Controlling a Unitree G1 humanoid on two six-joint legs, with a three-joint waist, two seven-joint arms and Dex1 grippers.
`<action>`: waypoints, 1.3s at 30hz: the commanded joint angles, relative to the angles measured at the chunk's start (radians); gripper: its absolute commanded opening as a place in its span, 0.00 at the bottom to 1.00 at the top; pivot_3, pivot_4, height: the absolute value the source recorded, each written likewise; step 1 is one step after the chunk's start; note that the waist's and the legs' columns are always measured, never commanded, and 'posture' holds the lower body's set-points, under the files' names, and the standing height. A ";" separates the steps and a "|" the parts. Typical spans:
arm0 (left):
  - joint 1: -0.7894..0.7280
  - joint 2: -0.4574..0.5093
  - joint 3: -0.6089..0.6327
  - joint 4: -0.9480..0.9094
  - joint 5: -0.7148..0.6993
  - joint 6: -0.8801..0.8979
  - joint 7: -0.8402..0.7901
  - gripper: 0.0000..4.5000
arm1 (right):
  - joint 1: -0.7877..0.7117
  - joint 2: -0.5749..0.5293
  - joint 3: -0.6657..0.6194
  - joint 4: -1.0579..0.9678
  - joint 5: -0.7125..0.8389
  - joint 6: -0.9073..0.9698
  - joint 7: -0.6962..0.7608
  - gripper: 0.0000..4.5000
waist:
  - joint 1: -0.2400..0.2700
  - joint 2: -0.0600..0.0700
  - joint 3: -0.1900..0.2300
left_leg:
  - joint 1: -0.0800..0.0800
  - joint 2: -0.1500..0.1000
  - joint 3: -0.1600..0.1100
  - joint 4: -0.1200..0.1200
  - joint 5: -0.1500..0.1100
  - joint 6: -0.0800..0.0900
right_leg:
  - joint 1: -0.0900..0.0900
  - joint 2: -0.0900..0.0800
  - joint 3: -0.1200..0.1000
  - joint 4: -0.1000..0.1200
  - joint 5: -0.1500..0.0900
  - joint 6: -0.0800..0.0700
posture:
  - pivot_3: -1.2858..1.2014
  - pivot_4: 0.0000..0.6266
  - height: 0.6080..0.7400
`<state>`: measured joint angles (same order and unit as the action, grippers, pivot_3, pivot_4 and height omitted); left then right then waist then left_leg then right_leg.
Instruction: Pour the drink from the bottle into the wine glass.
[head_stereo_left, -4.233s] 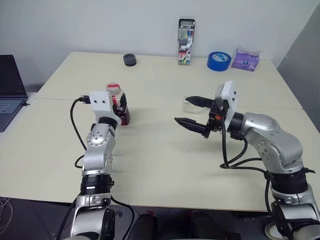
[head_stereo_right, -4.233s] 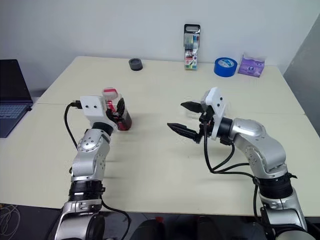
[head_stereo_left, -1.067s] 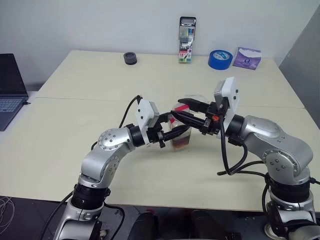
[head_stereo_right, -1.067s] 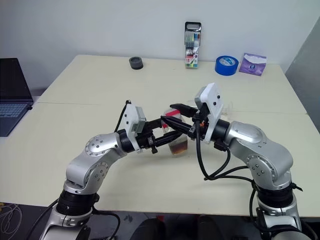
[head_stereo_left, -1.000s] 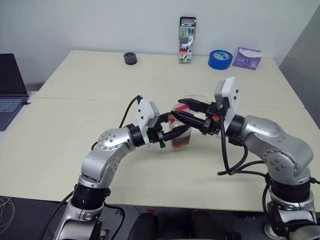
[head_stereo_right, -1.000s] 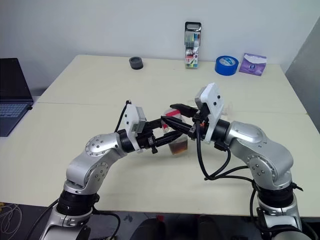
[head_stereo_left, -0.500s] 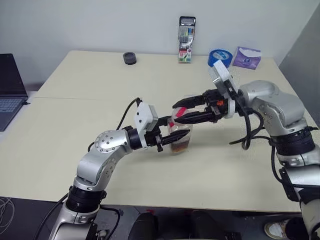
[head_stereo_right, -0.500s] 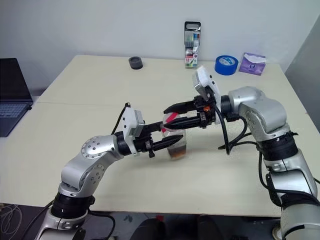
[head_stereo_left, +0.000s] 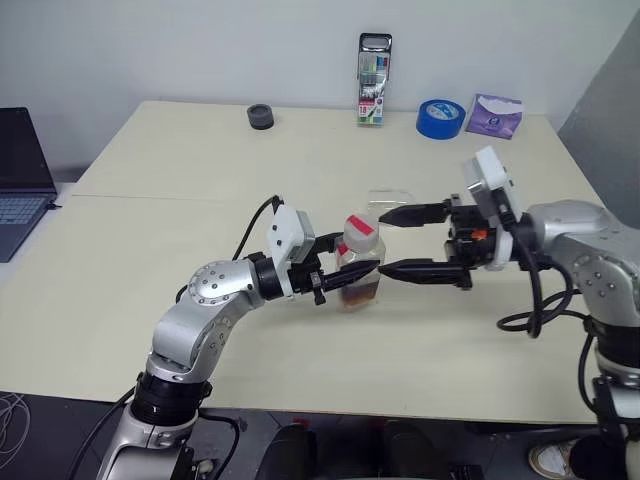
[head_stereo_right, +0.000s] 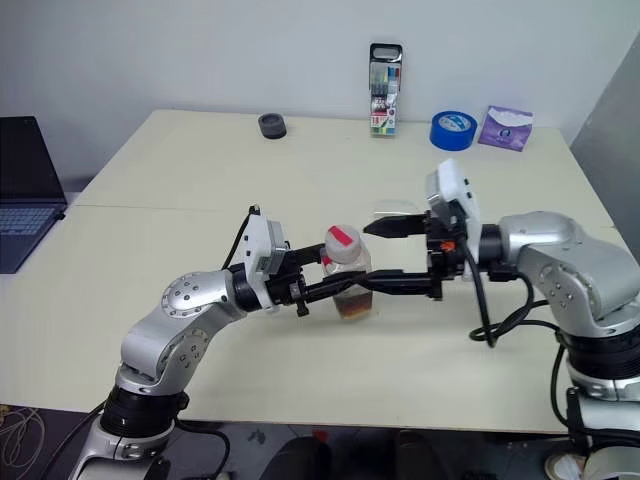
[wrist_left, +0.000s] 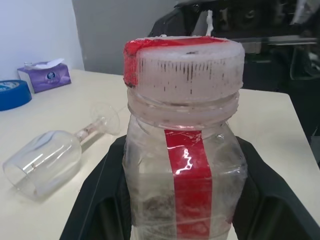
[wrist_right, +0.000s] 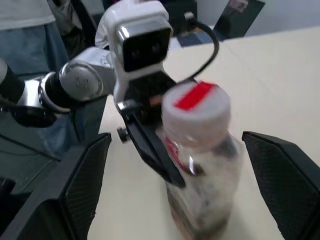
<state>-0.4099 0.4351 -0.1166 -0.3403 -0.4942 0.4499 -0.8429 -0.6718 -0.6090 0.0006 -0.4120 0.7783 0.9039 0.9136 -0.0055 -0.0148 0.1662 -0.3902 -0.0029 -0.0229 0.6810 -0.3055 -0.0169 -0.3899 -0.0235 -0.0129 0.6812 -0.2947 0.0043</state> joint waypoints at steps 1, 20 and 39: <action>-0.029 -0.006 0.018 -0.008 -0.008 -0.029 -0.005 0.47 | -0.001 0.066 -0.025 -0.065 0.003 -0.005 -0.147 1.00 | 0.002 0.000 0.000 | 0.000 0.000 0.000 0.000 0.000 0.000 | 0.000 0.000 0.000 0.000 0.000 0.000 | 0.52 0.24 1.00; -0.051 -0.004 0.018 0.033 0.013 -0.056 -0.017 0.47 | 0.029 0.077 -0.016 -0.028 -0.100 -0.096 -0.244 1.00 | 0.001 0.000 0.000 | -0.001 0.000 0.000 0.000 0.001 -0.002 | -0.001 0.000 0.000 -0.001 0.000 0.000 | 0.52 0.24 1.00; -0.052 -0.007 0.008 0.042 0.030 -0.076 -0.029 0.47 | 0.041 0.052 -0.022 -0.117 0.068 -0.014 -0.232 1.00 | 0.001 0.000 0.000 | -0.001 0.000 0.000 0.000 0.000 0.000 | -0.001 0.000 0.000 -0.001 0.000 0.000 | 0.52 0.24 1.00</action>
<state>-0.4409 0.4332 -0.1174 -0.2695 -0.4594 0.4040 -0.8650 -0.6106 -0.5671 -0.0170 -0.5010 0.8379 0.9015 0.6978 -0.0042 -0.0148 0.1662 -0.3914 -0.0033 -0.0228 0.6810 -0.3055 -0.0168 -0.3905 -0.0235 -0.0130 0.6802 -0.2948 0.0043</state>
